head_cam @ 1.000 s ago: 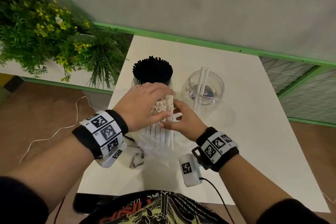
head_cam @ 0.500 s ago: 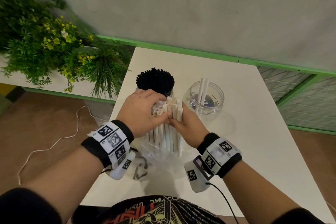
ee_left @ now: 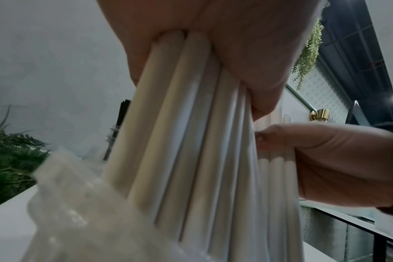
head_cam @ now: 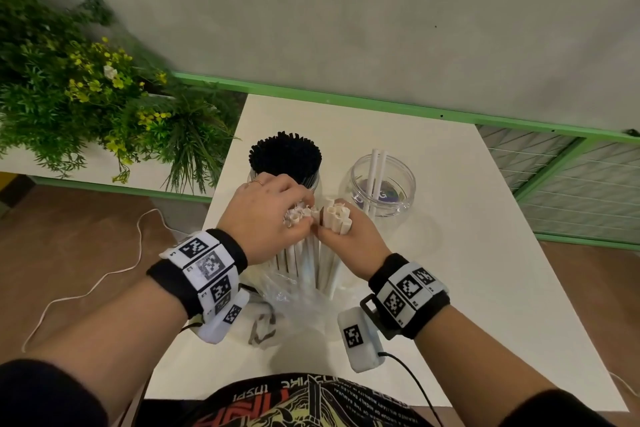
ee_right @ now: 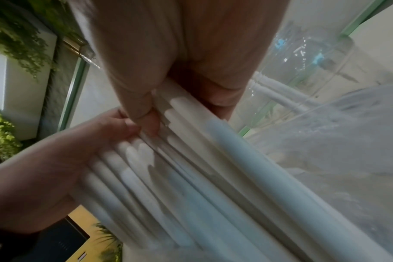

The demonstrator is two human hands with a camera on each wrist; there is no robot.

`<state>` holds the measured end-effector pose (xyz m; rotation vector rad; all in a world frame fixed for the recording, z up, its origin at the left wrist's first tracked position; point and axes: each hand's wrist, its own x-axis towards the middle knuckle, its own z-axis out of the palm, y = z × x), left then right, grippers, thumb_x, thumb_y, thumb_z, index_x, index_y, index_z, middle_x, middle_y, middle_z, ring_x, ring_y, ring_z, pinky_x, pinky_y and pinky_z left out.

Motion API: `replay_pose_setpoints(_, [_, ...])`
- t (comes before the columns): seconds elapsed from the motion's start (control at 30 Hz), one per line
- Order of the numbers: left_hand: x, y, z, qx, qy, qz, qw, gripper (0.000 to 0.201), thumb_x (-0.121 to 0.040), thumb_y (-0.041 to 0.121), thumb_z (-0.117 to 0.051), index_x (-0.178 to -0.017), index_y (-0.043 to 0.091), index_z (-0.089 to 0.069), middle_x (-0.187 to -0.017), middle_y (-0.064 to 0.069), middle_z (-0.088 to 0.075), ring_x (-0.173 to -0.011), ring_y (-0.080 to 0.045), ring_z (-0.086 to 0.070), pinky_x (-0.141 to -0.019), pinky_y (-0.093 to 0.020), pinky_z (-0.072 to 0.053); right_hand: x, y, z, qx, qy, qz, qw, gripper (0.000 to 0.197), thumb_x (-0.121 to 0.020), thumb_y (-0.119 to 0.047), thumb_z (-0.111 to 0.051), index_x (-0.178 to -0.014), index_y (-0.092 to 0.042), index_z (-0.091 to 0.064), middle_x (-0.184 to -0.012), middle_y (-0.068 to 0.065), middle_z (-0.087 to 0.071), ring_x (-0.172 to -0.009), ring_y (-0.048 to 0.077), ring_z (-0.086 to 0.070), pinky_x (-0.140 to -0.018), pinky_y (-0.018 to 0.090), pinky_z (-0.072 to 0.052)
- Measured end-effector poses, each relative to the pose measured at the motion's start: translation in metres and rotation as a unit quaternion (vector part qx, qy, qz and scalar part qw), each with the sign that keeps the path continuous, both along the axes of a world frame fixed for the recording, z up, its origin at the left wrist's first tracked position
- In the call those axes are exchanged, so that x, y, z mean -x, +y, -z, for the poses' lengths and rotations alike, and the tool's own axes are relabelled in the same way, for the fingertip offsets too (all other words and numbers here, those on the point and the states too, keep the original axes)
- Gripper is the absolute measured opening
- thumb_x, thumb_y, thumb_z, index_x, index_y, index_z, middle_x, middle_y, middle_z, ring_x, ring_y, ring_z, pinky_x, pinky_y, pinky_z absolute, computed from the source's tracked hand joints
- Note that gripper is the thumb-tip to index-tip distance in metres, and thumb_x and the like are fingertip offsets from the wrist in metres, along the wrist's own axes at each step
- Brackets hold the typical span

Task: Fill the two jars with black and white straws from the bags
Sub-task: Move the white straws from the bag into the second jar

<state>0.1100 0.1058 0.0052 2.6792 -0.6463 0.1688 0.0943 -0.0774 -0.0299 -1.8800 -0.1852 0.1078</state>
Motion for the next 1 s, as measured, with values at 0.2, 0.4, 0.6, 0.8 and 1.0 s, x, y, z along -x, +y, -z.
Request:
replay_pose_setpoints(0.2, [-0.001, 0.003, 0.003, -0.010, -0.013, 0.009, 1.000, 0.037, -0.080, 0.057, -0.039, -0.099, 0.035, -0.061, -0.101, 0.014, -0.055, -0.094, -0.013, -0.047, -0.077, -0.033, -0.040, 0.004, 0.002, -0.009, -0.001, -0.035, 0.004, 0.999, 0.013, -0.084, -0.011, -0.067, -0.090, -0.017, -0.056, -0.076, -0.010, -0.057, -0.068, 0.002, -0.052, -0.062, 0.014, -0.042])
replay_pose_setpoints(0.4, [-0.001, 0.004, 0.004, -0.013, -0.019, 0.011, 1.000, 0.035, -0.081, 0.056, -0.039, -0.099, 0.035, -0.060, -0.099, 0.014, -0.054, -0.093, -0.013, -0.047, -0.077, -0.033, -0.041, 0.015, 0.007, -0.010, 0.024, -0.118, 0.032, 0.992, 0.047, -0.087, -0.004, -0.059, -0.121, -0.030, -0.041, -0.089, -0.012, -0.063, -0.082, 0.004, -0.064, -0.073, 0.015, -0.050])
replay_pose_setpoints(0.6, [-0.001, 0.004, 0.003, -0.020, -0.011, 0.006, 1.000, 0.033, -0.081, 0.055, -0.039, -0.098, 0.035, -0.061, -0.100, 0.015, -0.054, -0.095, -0.014, -0.048, -0.078, -0.035, -0.044, 0.014, 0.003, -0.014, 0.020, -0.157, 0.050, 0.986, 0.051, -0.089, 0.002, -0.051, -0.126, -0.034, -0.046, -0.107, -0.027, -0.060, -0.099, 0.008, -0.066, -0.092, 0.023, -0.048])
replay_pose_setpoints(0.8, [-0.001, 0.003, 0.002, -0.019, 0.004, 0.002, 1.000, 0.035, -0.080, 0.056, -0.037, -0.097, 0.037, -0.060, -0.101, 0.015, -0.054, -0.098, -0.014, -0.048, -0.081, -0.036, -0.044, 0.004, -0.003, -0.014, 0.056, -0.179, 0.066, 0.980, 0.041, -0.089, -0.005, -0.047, -0.123, -0.029, -0.049, -0.110, 0.000, -0.053, -0.099, 0.017, -0.066, -0.093, 0.035, -0.049])
replay_pose_setpoints(1.0, [-0.003, 0.004, 0.002, -0.020, 0.015, 0.006, 1.000, 0.036, -0.081, 0.058, -0.035, -0.098, 0.037, -0.060, -0.102, 0.016, -0.053, -0.099, -0.012, -0.045, -0.083, -0.037, -0.044, 0.000, -0.008, -0.029, 0.009, -0.151, 0.076, 0.986, 0.055, -0.091, 0.004, -0.047, -0.126, -0.036, -0.035, -0.108, 0.005, -0.056, -0.090, 0.001, -0.066, -0.081, 0.005, -0.041])
